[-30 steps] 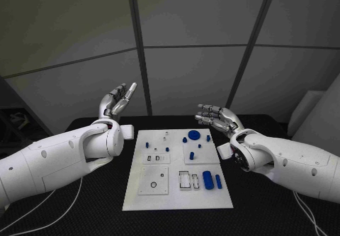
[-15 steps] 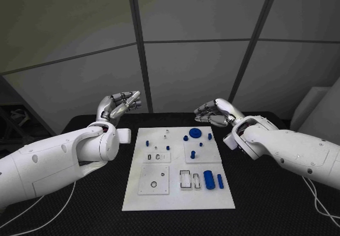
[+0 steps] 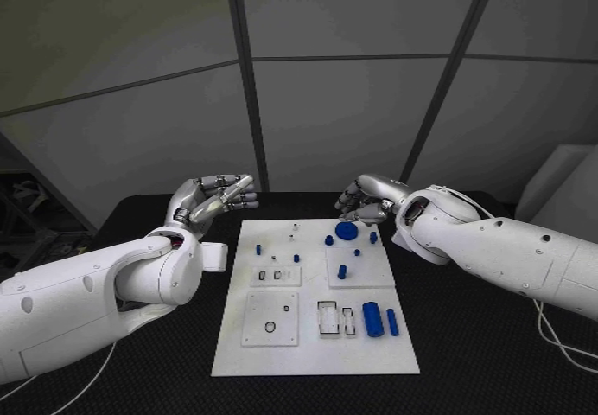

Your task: Assemble the parts on the task board

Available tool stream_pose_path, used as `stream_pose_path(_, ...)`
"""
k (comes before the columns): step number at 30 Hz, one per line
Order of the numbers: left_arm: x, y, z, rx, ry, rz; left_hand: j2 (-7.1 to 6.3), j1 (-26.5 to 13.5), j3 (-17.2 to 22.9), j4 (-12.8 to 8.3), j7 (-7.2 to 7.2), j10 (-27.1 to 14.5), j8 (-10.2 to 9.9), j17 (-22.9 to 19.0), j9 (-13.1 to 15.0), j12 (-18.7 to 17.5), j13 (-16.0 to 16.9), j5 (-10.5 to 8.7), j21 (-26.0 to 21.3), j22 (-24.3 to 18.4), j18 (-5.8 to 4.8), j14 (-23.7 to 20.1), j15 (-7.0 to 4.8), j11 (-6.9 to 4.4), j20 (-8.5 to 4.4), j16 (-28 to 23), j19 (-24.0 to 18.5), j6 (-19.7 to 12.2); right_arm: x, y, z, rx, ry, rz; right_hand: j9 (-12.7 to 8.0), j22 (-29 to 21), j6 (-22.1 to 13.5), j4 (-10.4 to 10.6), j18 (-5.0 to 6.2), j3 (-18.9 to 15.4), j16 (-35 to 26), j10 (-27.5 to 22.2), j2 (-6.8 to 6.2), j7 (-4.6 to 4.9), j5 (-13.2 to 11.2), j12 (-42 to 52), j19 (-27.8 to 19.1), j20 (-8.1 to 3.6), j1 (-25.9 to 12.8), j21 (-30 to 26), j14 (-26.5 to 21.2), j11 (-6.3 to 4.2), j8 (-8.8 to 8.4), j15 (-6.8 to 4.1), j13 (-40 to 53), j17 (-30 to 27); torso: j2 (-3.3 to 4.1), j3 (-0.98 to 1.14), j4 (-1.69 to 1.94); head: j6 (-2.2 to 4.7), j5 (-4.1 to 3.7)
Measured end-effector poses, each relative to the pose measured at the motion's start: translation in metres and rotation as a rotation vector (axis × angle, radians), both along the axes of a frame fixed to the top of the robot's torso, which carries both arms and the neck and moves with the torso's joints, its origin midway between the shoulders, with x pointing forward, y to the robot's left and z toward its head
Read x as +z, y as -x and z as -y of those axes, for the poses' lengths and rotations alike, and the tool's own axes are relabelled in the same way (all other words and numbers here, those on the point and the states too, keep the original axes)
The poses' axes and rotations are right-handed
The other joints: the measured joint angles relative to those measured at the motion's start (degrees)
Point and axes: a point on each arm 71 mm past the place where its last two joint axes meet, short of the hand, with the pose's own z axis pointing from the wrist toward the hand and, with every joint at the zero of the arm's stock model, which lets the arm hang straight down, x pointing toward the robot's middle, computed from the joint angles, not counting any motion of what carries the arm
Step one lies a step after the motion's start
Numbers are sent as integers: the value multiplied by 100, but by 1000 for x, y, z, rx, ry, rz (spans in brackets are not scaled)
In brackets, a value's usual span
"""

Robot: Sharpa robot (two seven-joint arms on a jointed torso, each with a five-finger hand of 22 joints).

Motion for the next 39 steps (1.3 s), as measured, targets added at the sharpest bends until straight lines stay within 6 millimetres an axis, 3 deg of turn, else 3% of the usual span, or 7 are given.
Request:
stream_pose_path(2, 1, 3, 2, -11, 3, -1, 0, 0, 0, 0, 0, 0, 0, 0, 0, 0, 0, 0, 0, 0, 0, 0, 0, 0, 0, 0, -1, 0, 0, 0, -5, -1, 51, 9, 0, 783, 0, 11, -96, 111, 868, -88, -26, 0, 0, 0, 338, 7, -26, 580, 10, 9, -12, -10, 7, 757, 62, -4, 7, 23, 0)
stream_pose_path(5, 2, 5, 5, -25, 6, -3, 0, 0, 0, 0, 0, 0, 0, 0, 0, -28, 0, 0, 0, 0, 1, 0, 0, 0, 0, 0, -1, 0, 0, -1, -10, -1, 109, 17, 0, 1293, 0, 43, -94, 186, 1436, -178, -65, 0, 0, 0, 533, 31, -65, 926, 31, 20, -12, 11, 19, 1307, 145, -12, 18, 36, -14)
stream_pose_path(7, 3, 7, 6, -33, 8, -4, 0, 0, 0, 0, 0, 0, -14, 0, -5, -28, 0, 0, 0, 0, 0, 0, 0, 0, 0, -21, -1, 0, 0, -1, -13, -3, 147, 23, 0, 1443, 0, 73, -99, 217, 1612, -215, -65, 0, 0, 0, 560, 42, -65, 1024, 31, 22, -11, 11, 20, 1479, 188, -16, 22, 38, -22)
stream_pose_path(9, 3, 8, 7, -37, 9, -5, 0, 0, 0, 0, 0, 0, -26, 0, -6, -28, 0, 0, 0, 0, 0, 0, 0, 0, 0, -20, -1, 0, -1, -1, -16, -4, 173, 26, 0, 1554, 0, 85, -184, 229, 1744, -235, -88, 0, 0, 0, 616, 53, -87, 1098, 31, 36, -11, 11, 28, 1608, 238, -21, 26, 42, -30)
stream_pose_path(17, 3, 9, 8, -46, 11, -7, 0, 0, -16, -15, 0, 0, -26, 5, -5, -50, 0, 0, 0, -8, 0, 0, 0, 0, 20, -20, 18, -1, -3, -2, -23, -6, 241, 32, 1, 1719, -43, 107, -183, 280, 1945, -299, -114, 1, 18, 0, 651, 70, -60, 1186, 50, 39, -11, 31, 33, 1812, 359, -30, 27, 16, -47)
stream_pose_path(23, 4, 9, 9, -51, 12, -8, 0, 0, -15, -15, 0, -1, -55, 5, -5, -83, 0, 0, 0, -13, 0, 0, 0, 1, 20, -47, 18, -1, -4, -2, -29, -3, 268, 31, 1, 1809, -64, 109, -182, 313, 2044, -299, -117, 20, 24, 0, 694, 73, -56, 1231, 51, 39, -30, 31, 38, 1923, 405, -32, 27, 5, -54)
stream_pose_path(39, 4, 10, 9, -60, 15, -9, 0, 0, -15, -15, -4, -1, -55, 9, -5, -83, 1, 0, 0, -19, -1, 0, 0, 1, 20, -47, 17, -5, -7, -5, -43, 9, 303, 19, 1, 1906, -118, 129, -181, 369, 2158, -298, -117, 7, 24, 1, 733, 73, -56, 1300, 29, 39, -30, 53, 42, 2032, 436, -38, 27, 2, -16)
